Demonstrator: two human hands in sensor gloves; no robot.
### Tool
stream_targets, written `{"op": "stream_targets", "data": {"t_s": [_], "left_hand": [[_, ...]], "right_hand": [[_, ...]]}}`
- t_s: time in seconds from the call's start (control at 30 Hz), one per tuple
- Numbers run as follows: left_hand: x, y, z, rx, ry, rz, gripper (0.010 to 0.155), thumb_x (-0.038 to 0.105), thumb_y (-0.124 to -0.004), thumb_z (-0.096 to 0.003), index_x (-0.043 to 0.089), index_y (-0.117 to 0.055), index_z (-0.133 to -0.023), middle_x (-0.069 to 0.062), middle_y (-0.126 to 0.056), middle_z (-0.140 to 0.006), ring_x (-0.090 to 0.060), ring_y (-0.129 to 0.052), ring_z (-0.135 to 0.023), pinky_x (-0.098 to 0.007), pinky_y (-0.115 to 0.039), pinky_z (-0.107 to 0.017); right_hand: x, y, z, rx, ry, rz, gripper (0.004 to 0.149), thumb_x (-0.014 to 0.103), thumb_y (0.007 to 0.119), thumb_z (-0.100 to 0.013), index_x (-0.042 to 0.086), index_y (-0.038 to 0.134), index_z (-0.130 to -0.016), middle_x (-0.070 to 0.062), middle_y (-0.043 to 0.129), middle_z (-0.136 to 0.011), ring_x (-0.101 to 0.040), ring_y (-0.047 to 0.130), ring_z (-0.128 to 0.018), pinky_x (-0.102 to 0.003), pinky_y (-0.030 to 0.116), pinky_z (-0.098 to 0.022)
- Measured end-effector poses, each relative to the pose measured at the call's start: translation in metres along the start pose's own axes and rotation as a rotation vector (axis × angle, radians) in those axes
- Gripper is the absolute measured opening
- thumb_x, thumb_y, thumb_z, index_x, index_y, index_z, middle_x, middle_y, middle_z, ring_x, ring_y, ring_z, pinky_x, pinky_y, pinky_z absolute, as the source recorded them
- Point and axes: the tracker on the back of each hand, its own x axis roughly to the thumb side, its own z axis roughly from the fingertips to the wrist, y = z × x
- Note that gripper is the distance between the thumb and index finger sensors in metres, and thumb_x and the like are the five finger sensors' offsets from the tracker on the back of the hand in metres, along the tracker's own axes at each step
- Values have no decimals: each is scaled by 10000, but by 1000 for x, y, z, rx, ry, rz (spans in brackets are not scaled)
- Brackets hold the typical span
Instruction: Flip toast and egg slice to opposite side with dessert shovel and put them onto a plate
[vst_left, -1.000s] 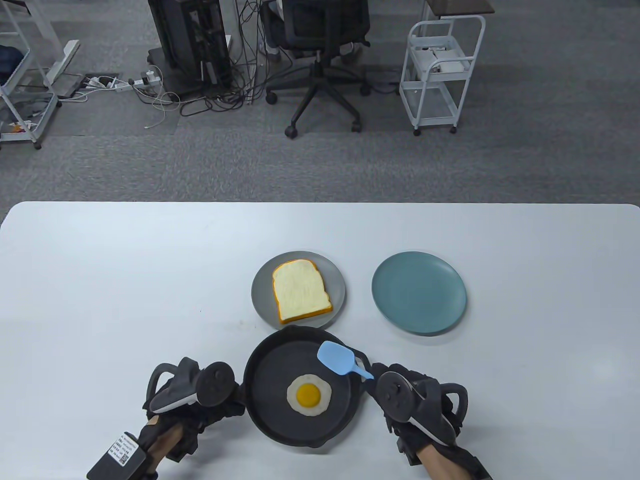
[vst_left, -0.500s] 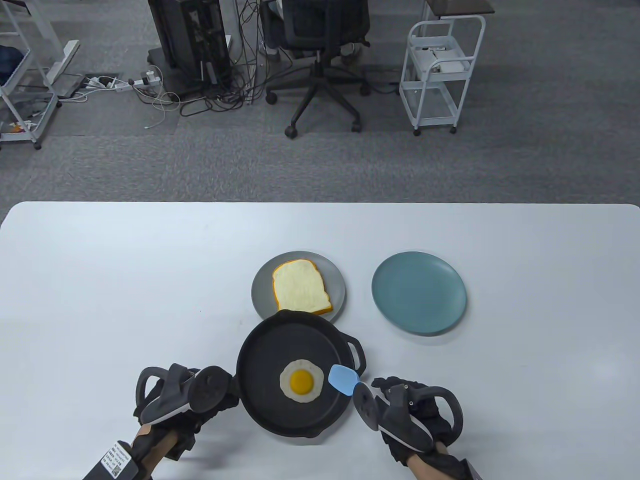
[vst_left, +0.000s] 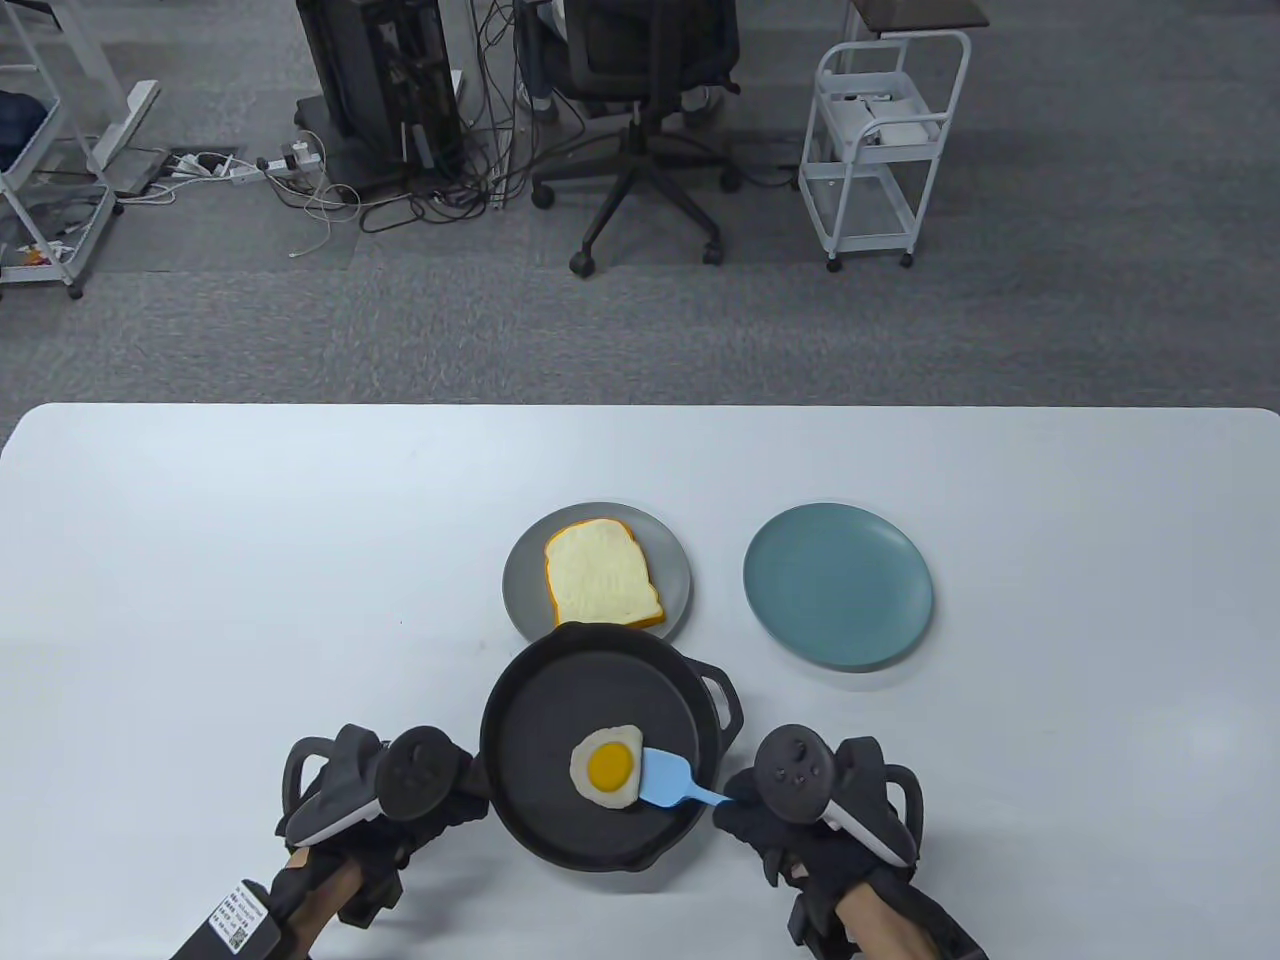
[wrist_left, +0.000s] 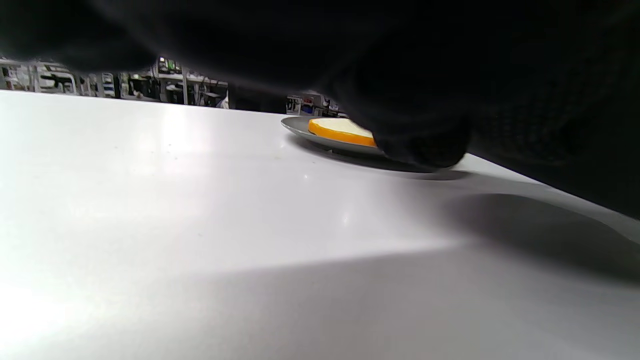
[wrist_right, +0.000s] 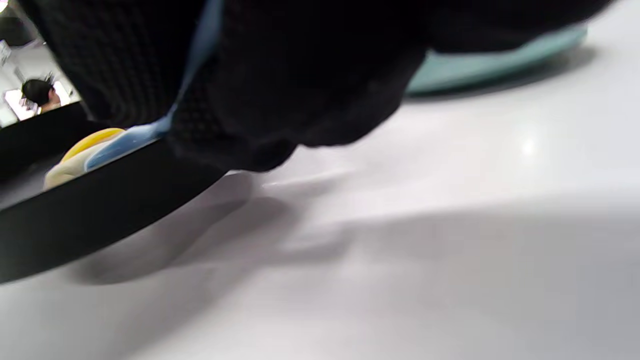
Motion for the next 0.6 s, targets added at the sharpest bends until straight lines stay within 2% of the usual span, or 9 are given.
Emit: {"op": "stream_targets", "data": {"t_s": [0.27, 0.4, 0.5, 0.6], "left_hand": [[8, 3, 4, 34, 10, -54, 458, 629, -882, -278, 318, -1005, -591, 161, -1007, -173, -92, -960, 37, -338, -904, -138], [9, 3, 4, 41, 13, -72, 459, 629, -882, -277, 319, -1005, -593, 162, -1008, -175, -93, -962, 34, -340, -905, -145], [8, 4, 4, 44, 17, -55, 459, 629, -881, -278, 319, -1004, -594, 162, -1008, -178, -93, -964, 31, -340, -906, -147], [9, 3, 4, 40, 20, -60, 463, 629, -880, -280, 318, -1003, -601, 161, -1012, -183, -94, -968, 27, -339, -908, -150]], "right_hand": [[-12, 8, -8, 67, 52, -167, 488, 521, 901, -363, 203, 995, -721, 86, 1113, -422, -132, 1034, -168, -309, 865, -148], [-12, 6, -8, 80, 104, -155, 489, 522, 893, -372, 206, 988, -732, 86, 1110, -436, -134, 1036, -183, -311, 865, -161], [-17, 8, -8, 179, 156, -206, 490, 517, 875, -393, 197, 977, -750, 78, 1106, -455, -139, 1036, -200, -314, 865, -172], [-17, 10, -10, 194, 146, -238, 493, 496, 831, -420, 170, 961, -766, 63, 1100, -465, -146, 1033, -205, -320, 862, -174]]}}
